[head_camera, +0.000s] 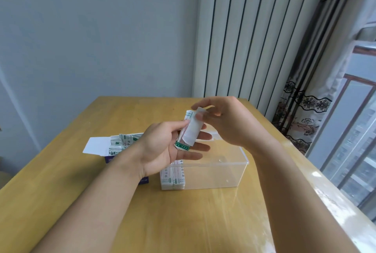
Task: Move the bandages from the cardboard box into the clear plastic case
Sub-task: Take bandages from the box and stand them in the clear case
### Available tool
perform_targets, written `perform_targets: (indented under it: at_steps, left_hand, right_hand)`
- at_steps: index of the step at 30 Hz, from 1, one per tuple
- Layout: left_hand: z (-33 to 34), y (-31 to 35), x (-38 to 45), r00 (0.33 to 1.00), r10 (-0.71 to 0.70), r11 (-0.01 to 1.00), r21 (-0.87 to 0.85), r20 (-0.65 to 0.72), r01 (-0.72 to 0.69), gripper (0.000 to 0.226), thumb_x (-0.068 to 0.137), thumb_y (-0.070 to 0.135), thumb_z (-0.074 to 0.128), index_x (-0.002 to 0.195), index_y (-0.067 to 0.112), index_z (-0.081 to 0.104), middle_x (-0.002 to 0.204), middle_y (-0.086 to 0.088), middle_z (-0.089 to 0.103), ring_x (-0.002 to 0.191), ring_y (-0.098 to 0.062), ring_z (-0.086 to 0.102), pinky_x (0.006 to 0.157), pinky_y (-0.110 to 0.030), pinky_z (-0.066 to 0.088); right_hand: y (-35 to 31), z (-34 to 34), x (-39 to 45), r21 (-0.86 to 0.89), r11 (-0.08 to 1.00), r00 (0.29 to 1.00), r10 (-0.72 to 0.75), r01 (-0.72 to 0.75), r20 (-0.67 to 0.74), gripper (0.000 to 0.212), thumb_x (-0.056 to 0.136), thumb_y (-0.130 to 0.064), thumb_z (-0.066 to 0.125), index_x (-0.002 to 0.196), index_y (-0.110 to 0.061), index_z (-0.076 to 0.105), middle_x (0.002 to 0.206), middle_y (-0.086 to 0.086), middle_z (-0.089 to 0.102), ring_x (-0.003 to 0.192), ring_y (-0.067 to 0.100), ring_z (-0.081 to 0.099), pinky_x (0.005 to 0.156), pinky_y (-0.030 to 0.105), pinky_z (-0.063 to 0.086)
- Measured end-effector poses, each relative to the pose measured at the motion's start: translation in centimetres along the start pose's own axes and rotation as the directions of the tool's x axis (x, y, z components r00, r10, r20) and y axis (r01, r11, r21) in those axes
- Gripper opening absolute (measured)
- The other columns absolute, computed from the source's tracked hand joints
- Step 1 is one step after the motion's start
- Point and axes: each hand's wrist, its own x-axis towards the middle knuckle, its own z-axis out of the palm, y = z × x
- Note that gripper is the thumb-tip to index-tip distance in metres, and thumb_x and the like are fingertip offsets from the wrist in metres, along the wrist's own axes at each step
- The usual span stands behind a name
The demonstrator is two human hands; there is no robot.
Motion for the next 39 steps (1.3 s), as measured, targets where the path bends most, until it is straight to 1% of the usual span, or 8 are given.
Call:
perform_targets:
  at_steps: [4, 8, 12, 16, 20, 26, 32, 39]
  left_hand:
    - [0.2, -0.3, 0.1, 0.998, 0.014, 0.998, -0.054, -0.063, -0.017, 0.037, 0.109, 0.021, 0.038, 0.121, -0.001, 0.065, 0.107, -0.022, 0.074, 0.087, -0.034, 0.074, 0.060, -0.032, 0.060]
    - [0.1, -0.3, 0.3, 0.990, 0.022, 0.989, -0.141, -0.142, -0.042, 0.044, 0.109, 0.031, 0.040, 0.122, -0.003, 0.064, 0.097, -0.020, 0.072, 0.082, -0.034, 0.073, 0.062, -0.035, 0.061]
    - [-0.2, 0.0, 0.6, 0.987, 0.045, 0.959, -0.269, -0.152, -0.085, 0.053, 0.110, 0.040, 0.034, 0.126, -0.003, 0.061, 0.101, -0.021, 0.069, 0.081, -0.031, 0.073, 0.069, -0.038, 0.063]
    - [-0.3, 0.1, 0.5, 0.979, 0.070, 0.965, -0.234, -0.193, -0.115, 0.036, 0.110, 0.022, 0.040, 0.122, 0.000, 0.065, 0.090, -0.013, 0.071, 0.066, -0.020, 0.071, 0.059, -0.031, 0.060]
    - [-0.5, 0.1, 0.5, 0.972, 0.054, 0.983, -0.160, -0.228, -0.092, 0.027, 0.106, 0.015, 0.044, 0.108, 0.002, 0.068, 0.085, -0.012, 0.067, 0.065, -0.021, 0.068, 0.049, -0.027, 0.054]
    - [-1.3, 0.6, 0.7, 0.962, 0.077, 0.981, -0.152, -0.261, -0.120, 0.023, 0.101, 0.014, 0.054, 0.111, 0.005, 0.072, 0.072, 0.000, 0.054, 0.059, -0.011, 0.051, 0.045, -0.018, 0.043]
    - [-6.1, 3.4, -1.6, 0.834, 0.217, 0.929, -0.156, -0.508, -0.337, 0.018, 0.101, 0.026, 0.057, 0.088, 0.014, 0.062, 0.063, 0.003, 0.044, 0.050, -0.008, 0.040, 0.038, -0.018, 0.027]
    - [-9.0, 3.1, -2.5, 0.756, 0.225, 0.960, 0.006, -0.615, -0.280, 0.018, 0.098, 0.032, 0.063, 0.107, 0.016, 0.067, 0.076, 0.001, 0.058, 0.062, -0.012, 0.055, 0.040, -0.018, 0.038]
  right_hand:
    - [0.0, 0.1, 0.3, -0.009, 0.997, 0.981, 0.079, -0.082, -0.178, 0.013, 0.097, -0.036, 0.065, 0.102, -0.028, 0.073, 0.093, -0.010, 0.073, 0.079, 0.004, 0.067, 0.056, 0.017, 0.049]
    - [-1.0, -0.5, -0.3, 0.090, 0.988, 0.886, -0.070, 0.125, -0.458, 0.008, 0.086, -0.036, 0.078, 0.089, -0.028, 0.080, 0.084, -0.020, 0.073, 0.081, -0.008, 0.066, 0.072, 0.009, 0.049]
    - [-2.0, 0.5, -0.8, -0.319, 0.932, 0.952, -0.240, 0.171, -0.189, 0.012, 0.090, -0.039, 0.072, 0.099, -0.037, 0.079, 0.111, -0.020, 0.071, 0.108, 0.003, 0.053, 0.089, 0.025, 0.045]
    - [-2.8, 1.6, -1.1, -0.332, 0.908, 0.963, -0.207, 0.255, 0.172, 0.023, 0.100, -0.042, 0.057, 0.109, -0.036, 0.077, 0.138, -0.017, 0.058, 0.135, 0.013, 0.036, 0.109, 0.035, 0.035]
    - [-2.7, 1.2, -0.8, -0.224, 0.954, 0.973, -0.220, 0.201, -0.064, 0.018, 0.099, -0.035, 0.061, 0.109, -0.033, 0.076, 0.126, -0.016, 0.066, 0.122, 0.008, 0.051, 0.101, 0.028, 0.041]
    - [-2.1, 1.2, -0.5, -0.036, 0.997, 0.948, -0.075, 0.067, -0.311, 0.023, 0.100, -0.023, 0.060, 0.120, -0.031, 0.070, 0.118, -0.017, 0.069, 0.114, 0.002, 0.058, 0.094, 0.017, 0.040]
    - [-3.6, 4.5, -0.3, -0.066, 0.993, 0.989, -0.108, 0.101, -0.106, 0.015, 0.092, -0.020, 0.071, 0.101, -0.030, 0.078, 0.088, -0.019, 0.073, 0.083, -0.003, 0.065, 0.080, 0.024, 0.057]
    - [-6.6, 10.1, 3.0, -0.380, 0.905, 0.976, -0.132, 0.190, 0.174, 0.023, 0.091, -0.025, 0.072, 0.112, -0.031, 0.075, 0.104, -0.012, 0.075, 0.093, 0.012, 0.065, 0.080, 0.034, 0.058]
